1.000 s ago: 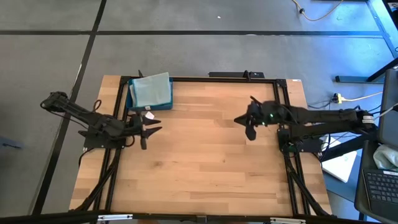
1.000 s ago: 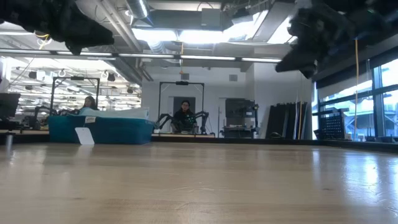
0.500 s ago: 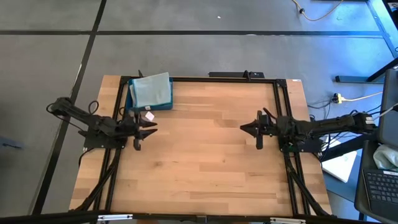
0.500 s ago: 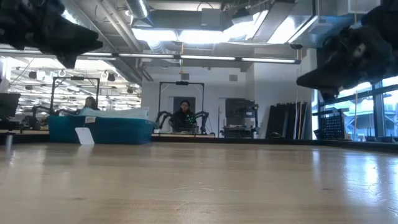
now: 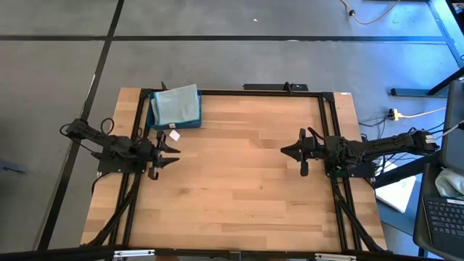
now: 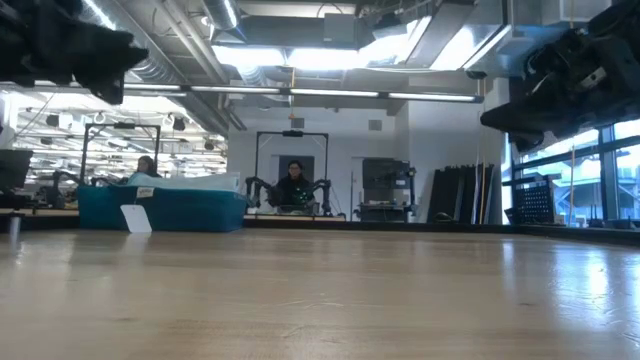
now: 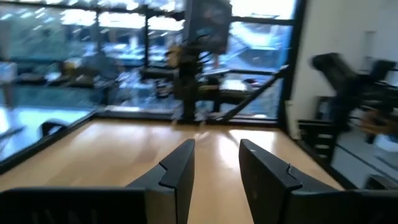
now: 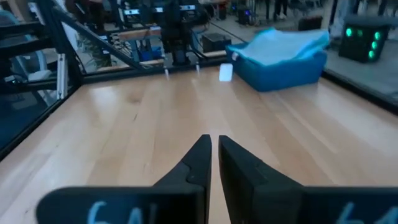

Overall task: Fold microfiber towels
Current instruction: Return to Home Position

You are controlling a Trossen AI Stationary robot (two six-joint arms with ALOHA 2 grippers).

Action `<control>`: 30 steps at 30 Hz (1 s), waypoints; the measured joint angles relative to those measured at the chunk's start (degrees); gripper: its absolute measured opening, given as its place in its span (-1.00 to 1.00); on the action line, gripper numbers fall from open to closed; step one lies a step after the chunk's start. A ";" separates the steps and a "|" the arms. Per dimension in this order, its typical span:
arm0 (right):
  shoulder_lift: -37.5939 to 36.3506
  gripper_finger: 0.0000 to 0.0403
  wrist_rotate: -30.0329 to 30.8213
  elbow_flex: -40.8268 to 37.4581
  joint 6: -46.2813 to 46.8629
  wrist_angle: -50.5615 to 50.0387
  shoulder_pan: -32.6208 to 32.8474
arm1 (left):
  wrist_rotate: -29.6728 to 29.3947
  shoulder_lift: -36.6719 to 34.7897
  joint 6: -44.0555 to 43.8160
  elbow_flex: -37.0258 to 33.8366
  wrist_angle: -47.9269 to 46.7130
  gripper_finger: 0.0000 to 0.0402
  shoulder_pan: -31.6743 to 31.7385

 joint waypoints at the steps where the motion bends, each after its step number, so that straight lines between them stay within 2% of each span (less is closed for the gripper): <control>1: -0.01 -0.84 -0.43 0.00 -0.87 0.53 0.00 | 1.50 -0.61 1.03 0.00 0.05 -0.42 0.00; 4: 0.02 -0.84 -2.62 0.00 -3.26 2.38 0.00 | 4.74 -0.77 4.08 0.00 1.27 -0.42 0.18; 9: 0.06 -0.84 -5.24 0.00 -4.39 1.85 0.00 | 5.05 -0.77 4.52 0.00 1.30 -0.42 1.86; 14: -0.91 -0.84 -4.82 0.00 -6.95 1.41 -0.02 | 5.84 -0.77 4.98 0.00 0.74 -0.42 5.12; 16: -2.32 -0.84 -3.79 0.00 -6.87 0.53 -0.02 | 8.32 -0.77 3.72 0.00 0.06 -0.43 6.61; 21: -9.80 -0.84 -3.64 0.00 -5.02 -8.96 -0.02 | 10.20 -0.77 3.08 0.80 -1.69 -0.50 9.27; 28: -24.12 -0.84 -2.83 0.00 -4.08 -21.52 -0.02 | 10.26 -0.80 1.85 5.57 -11.29 -0.64 10.25; 30: -26.92 -0.84 -2.87 0.02 -4.25 -21.10 -0.02 | 11.02 -0.79 1.52 5.64 -11.32 -0.66 10.25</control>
